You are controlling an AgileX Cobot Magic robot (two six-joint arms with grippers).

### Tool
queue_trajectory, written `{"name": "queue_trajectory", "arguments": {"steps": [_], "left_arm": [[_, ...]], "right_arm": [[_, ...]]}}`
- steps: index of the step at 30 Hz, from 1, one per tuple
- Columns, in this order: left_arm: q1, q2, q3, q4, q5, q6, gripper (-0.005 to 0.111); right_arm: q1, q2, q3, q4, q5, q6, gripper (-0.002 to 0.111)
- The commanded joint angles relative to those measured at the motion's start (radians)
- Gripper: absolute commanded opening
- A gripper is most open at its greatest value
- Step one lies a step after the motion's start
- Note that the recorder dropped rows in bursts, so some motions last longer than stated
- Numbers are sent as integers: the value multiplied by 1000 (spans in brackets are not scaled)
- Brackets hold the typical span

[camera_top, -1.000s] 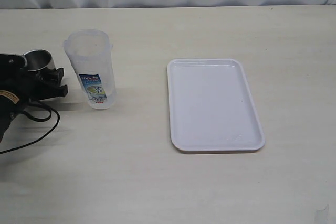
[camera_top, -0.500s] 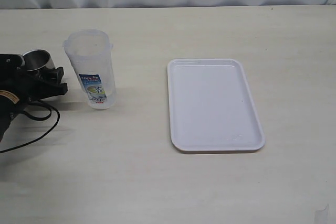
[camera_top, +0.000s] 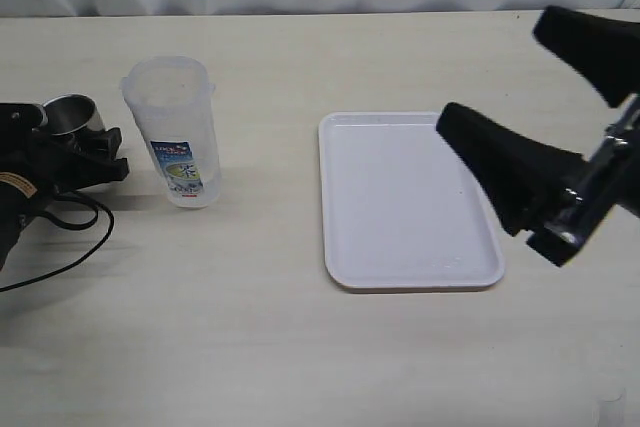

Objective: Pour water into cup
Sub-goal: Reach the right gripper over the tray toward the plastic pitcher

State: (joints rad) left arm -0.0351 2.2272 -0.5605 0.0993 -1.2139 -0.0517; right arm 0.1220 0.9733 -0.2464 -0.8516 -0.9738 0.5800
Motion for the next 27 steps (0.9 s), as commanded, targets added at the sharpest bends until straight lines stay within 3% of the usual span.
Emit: {"name": "queue_trajectory", "arguments": {"steps": [1, 8, 16, 27], "left_arm": [[5, -2, -3, 5, -7, -9, 0], [5, -2, -3, 5, -7, -9, 0], [5, -2, -3, 5, -7, -9, 0], [5, -2, -3, 1, -7, -9, 0]], "right_arm": [[-4, 251, -85, -85, -157, -33, 103], [5, 607, -265, -205, -247, -49, 103], [166, 906, -499, -189, -247, -190, 103], [270, 1119, -798, -152, -3, -160, 103]]}}
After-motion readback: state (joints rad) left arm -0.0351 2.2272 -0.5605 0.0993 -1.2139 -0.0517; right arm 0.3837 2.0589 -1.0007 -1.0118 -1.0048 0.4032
